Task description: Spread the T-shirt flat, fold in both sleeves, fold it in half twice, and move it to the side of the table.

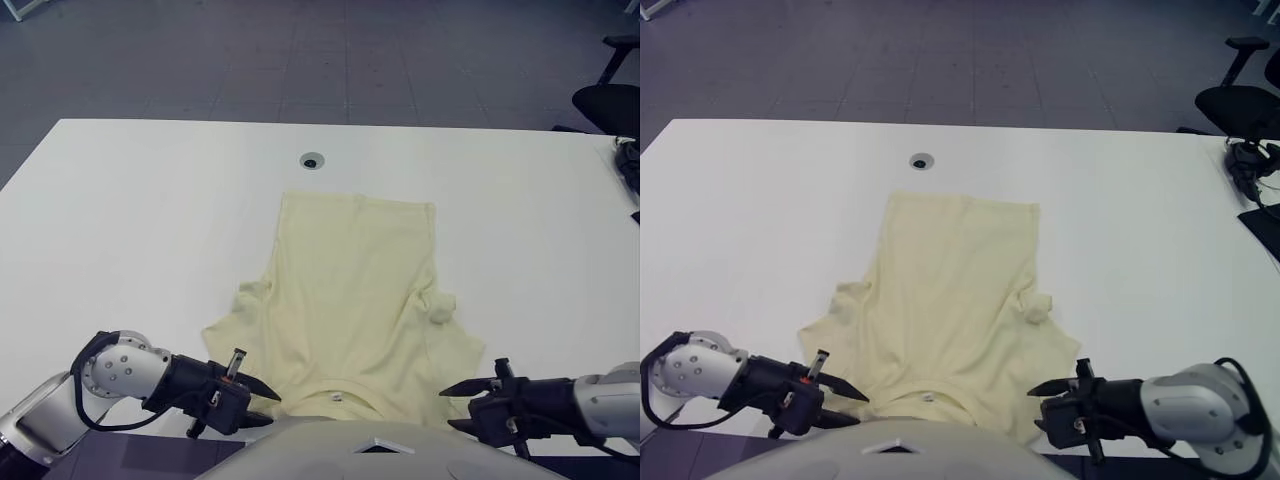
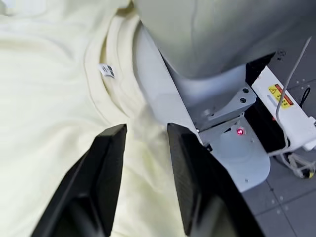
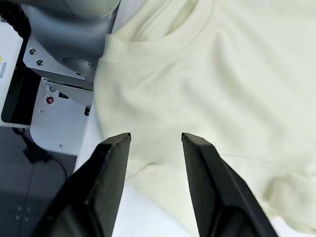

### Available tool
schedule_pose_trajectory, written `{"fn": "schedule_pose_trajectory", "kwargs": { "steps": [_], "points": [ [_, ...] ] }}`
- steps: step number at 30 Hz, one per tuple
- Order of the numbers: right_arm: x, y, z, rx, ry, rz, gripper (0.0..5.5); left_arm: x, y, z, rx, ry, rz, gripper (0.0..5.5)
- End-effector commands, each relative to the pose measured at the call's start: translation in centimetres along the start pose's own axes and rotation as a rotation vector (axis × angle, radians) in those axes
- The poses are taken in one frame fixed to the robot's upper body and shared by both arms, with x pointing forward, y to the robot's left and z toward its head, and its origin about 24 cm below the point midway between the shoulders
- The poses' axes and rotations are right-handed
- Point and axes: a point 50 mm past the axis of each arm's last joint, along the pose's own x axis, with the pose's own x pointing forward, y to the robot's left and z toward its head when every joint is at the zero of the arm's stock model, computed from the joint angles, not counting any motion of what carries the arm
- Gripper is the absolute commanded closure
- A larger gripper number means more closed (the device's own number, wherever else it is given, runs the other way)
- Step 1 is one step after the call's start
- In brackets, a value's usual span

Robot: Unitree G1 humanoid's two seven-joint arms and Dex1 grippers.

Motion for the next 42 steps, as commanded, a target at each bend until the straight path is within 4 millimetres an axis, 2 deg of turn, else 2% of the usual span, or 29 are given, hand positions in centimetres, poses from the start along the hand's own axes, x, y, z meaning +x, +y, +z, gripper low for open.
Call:
{"fn": "schedule_pose_trajectory", "kwargs": {
  "steps": [1,5,10,15,18,20,27,32,37,42],
  "points": [
    [-2.3,-1.8,0.6,0.012,-0.068,-0.108,2.87,-1.2,1.3,0.6,0.006,-0.037,0.079,3.24],
    [-2.7,-4.2,-0.3,0.048,-0.102,-0.269,2.2,-1.6,1.8,1.1,0.012,-0.095,0.158,2.54],
    [0.2,-5.0,-3.8,0.094,0.089,-0.304,1.42,-2.0,5.0,0.2,0.035,-0.102,0.39,1.73],
    [2.0,-4.8,-7.8,0.173,0.249,-0.211,0.58,-0.1,9.2,-1.8,-0.024,-0.048,0.698,0.86],
    [1.8,-4.6,-9.3,0.211,0.327,-0.161,0.1,1.1,10.8,-2.7,-0.058,-0.007,0.787,0.29],
    [1.3,-4.8,-9.8,0.21,0.356,-0.176,0.1,1.9,11.8,-2.9,-0.077,-0.003,0.821,0.14],
    [-0.5,-6.1,-9.8,0.256,0.368,-0.232,0.1,4.6,14.0,-5.0,-0.078,0.1,0.886,0.14],
    [-0.6,-6.7,-9.2,0.296,0.337,-0.272,0.1,5.5,15.2,-7.2,-0.042,0.211,0.893,0.14],
    [-0.5,-7.5,-6.8,0.314,0.186,-0.31,0.1,5.8,15.9,-7.6,-0.02,0.204,0.899,0.14],
    [-2.0,-10.2,-4.4,0.284,-0.006,-0.478,0.1,6.0,17.0,-7.0,0.007,0.144,0.94,0.14]
  ]
}}
